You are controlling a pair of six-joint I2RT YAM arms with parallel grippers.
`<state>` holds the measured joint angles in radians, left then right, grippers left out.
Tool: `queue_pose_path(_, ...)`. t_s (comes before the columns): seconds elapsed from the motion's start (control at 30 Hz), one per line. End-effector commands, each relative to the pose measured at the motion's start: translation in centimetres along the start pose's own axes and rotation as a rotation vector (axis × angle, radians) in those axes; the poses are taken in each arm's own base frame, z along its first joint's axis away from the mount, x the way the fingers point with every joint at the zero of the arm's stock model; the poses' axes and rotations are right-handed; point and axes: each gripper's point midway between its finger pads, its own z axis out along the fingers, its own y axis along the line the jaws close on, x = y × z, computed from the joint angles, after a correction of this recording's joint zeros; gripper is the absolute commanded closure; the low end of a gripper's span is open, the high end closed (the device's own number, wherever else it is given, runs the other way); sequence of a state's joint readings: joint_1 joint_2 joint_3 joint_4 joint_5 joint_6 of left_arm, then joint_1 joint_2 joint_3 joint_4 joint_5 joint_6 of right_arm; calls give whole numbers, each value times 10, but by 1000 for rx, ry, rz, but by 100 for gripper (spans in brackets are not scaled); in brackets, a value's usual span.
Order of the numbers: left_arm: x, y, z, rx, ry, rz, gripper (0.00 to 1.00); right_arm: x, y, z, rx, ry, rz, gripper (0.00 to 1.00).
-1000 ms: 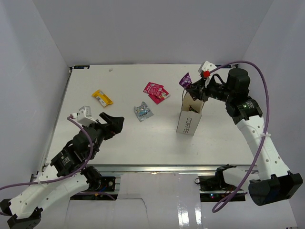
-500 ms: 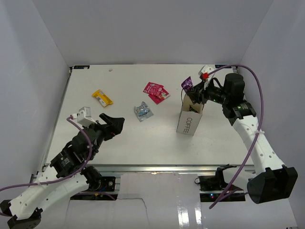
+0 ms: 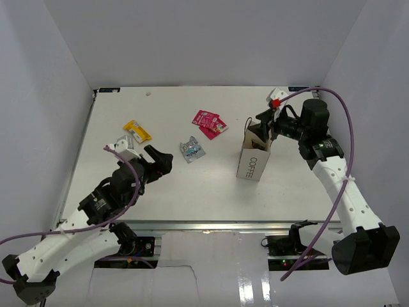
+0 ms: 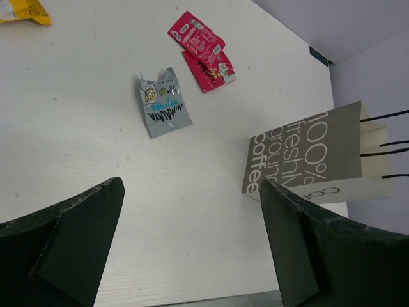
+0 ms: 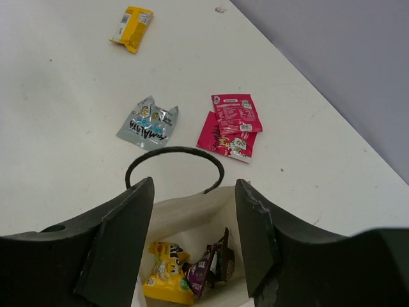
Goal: Place the snacks into the paper bag
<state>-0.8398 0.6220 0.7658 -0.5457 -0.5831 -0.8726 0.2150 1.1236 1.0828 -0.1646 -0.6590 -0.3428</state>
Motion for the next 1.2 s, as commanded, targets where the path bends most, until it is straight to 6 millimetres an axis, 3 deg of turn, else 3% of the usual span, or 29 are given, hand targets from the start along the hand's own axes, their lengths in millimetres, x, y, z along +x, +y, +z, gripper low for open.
queue_pose_path(0.0,-18,-6,8,-61,-43,12,2,-35,-2,-12,8,-76,-51,39)
queue_pose_path(0.07,-19,-7,19,-105,-31,36,2,-43,-1,-16,0,-84,-44,30)
queue_pose_path(0.1,-22,-1,28,-128,-13,50,2,-54,-2,-21,3,-101,-62,19)
queue_pose_path(0.17,-28,6,46,-141,35,40,2,-62,3,-25,-26,-113,-79,11)
queue_pose_path(0.2,-25,27,67,-168,123,11,2,-73,5,-29,-43,-132,-107,5)
queue_pose_path(0.23,-27,32,79,-150,144,-5,2,-76,7,-31,-55,-137,-115,3)
queue_pose_path(0.3,-25,69,105,-203,215,-36,2,-78,12,-36,-84,-128,-112,3)
queue_pose_path(0.33,-37,84,115,-218,208,-65,2,-74,11,-39,-82,-112,-106,4)
queue_pose_path(0.37,-30,85,123,-212,243,-61,2,-75,10,-41,-76,-114,-115,4)
queue_pose_path(0.4,-29,113,137,-279,268,-91,2,-68,9,-43,-71,-96,-98,5)
queue_pose_path(0.53,-48,166,176,-396,256,-91,3,-42,0,-54,-31,-42,-57,6)
queue_pose_path(0.63,-59,193,207,-458,258,-85,3,-27,-2,-62,-11,-16,-26,6)
queue_pose_path(0.67,-72,193,217,-457,233,-62,3,-20,-7,-67,16,-2,-17,7)
queue_pose_path(0.73,-72,206,235,-475,241,-30,2,-12,-5,-68,17,12,-3,7)
queue_pose_path(0.8,-87,212,249,-493,203,-2,2,-9,-4,-68,16,16,9,7)
queue_pose_path(0.9,-74,230,273,-499,252,-3,3,-8,-5,-68,18,15,19,7)
queue_pose_path(0.93,-78,224,282,-467,254,-5,5,-8,-6,-68,19,15,23,7)
queue_pose_path(1.0,-64,233,296,-463,301,-15,7,-10,-7,-69,23,12,20,7)
queue_pose_path(1.17,-72,239,314,-475,278,-12,9,-11,-12,-70,34,12,27,7)
